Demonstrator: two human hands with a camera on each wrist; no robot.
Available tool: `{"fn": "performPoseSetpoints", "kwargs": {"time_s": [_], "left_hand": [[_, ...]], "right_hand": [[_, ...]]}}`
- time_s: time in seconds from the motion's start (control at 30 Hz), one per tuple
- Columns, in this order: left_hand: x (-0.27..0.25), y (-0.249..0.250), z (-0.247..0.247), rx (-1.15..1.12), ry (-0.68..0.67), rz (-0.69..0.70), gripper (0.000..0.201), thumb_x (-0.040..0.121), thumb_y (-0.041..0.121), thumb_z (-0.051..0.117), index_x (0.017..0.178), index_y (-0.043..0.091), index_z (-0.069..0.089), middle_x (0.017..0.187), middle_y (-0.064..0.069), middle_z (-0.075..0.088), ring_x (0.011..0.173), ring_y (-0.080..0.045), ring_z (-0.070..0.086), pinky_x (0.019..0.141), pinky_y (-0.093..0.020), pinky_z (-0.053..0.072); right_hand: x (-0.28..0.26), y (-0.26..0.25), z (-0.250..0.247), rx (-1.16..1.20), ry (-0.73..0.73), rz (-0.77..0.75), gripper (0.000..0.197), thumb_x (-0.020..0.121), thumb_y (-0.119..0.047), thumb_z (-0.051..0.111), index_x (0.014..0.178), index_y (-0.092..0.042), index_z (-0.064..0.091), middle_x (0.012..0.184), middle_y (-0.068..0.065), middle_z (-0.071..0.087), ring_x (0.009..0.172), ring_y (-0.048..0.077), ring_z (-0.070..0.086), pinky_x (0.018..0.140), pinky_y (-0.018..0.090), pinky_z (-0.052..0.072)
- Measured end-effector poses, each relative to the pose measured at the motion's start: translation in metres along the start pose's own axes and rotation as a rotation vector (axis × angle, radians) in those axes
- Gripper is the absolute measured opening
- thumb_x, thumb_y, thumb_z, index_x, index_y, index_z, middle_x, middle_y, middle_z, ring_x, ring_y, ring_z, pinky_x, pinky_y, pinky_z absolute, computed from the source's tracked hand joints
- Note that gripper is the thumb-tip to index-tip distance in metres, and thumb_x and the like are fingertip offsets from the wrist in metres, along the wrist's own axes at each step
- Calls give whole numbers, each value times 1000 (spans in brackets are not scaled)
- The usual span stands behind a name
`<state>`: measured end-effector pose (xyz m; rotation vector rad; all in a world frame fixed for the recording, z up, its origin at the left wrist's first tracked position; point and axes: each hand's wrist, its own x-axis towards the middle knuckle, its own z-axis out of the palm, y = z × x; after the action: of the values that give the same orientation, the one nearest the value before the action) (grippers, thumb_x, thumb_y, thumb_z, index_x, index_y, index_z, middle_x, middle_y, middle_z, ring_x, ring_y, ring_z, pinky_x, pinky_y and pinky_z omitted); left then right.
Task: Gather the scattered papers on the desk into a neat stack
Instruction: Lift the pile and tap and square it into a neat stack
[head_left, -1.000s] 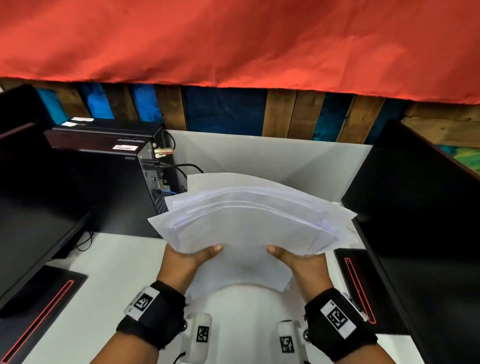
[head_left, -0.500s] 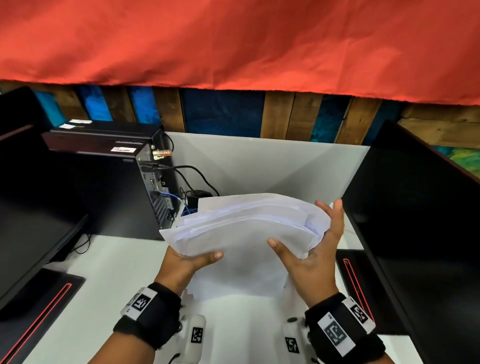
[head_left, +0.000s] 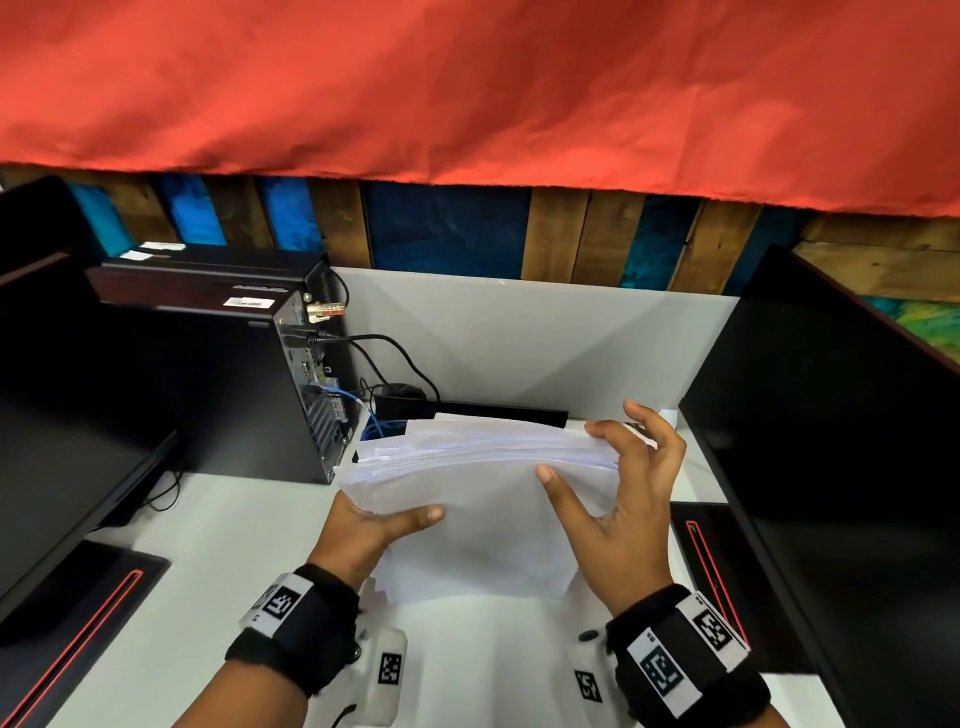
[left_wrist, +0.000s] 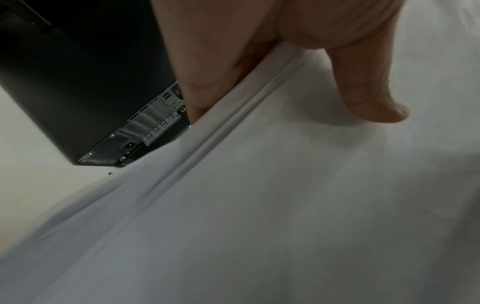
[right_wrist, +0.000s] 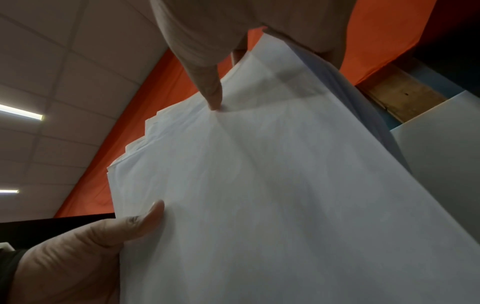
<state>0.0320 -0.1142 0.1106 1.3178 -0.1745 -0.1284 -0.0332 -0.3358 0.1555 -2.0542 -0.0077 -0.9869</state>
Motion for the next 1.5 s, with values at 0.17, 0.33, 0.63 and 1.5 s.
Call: {"fn": "performPoseSetpoints", "kwargs": {"time_s": [0.17,0.33,0.63,1.5], "left_hand": [[0,4,2,30,-27,13,48,52,5,85,95,22,73,96,4,78,94,-12,72,75,-18,57],[2,5,1,37,-42,17,49,51,0,87,93,22,74,95,3,78,93,-13,73,73,-18,57],[5,5,-2,-8,-36,-2,75,27,35,95,98,20,72,98,-1,77,92,-14,73,72,-20,57],[9,1,-10,35,-67,-79,87,29,34,96,109,10,69,105,-10,75,100,-25,71,83,-31,58]], "right_hand": [[-4,-3,2,-23,-55,-23,43,74,-23,76,113,-31,62,141,0,29,126,-10,32,99,0,26],[-7,-4,4,17,-16,-9,49,74,-19,76,119,-30,58,141,-1,26,125,-14,34,100,-2,24],[-8,-4,5,-5,-26,-7,38,77,-33,68,115,-36,61,142,-5,27,127,-4,35,100,0,24],[-3,9,14,496,198,644,60,80,-75,26,114,-36,55,110,-9,64,114,27,54,107,56,35]]}}
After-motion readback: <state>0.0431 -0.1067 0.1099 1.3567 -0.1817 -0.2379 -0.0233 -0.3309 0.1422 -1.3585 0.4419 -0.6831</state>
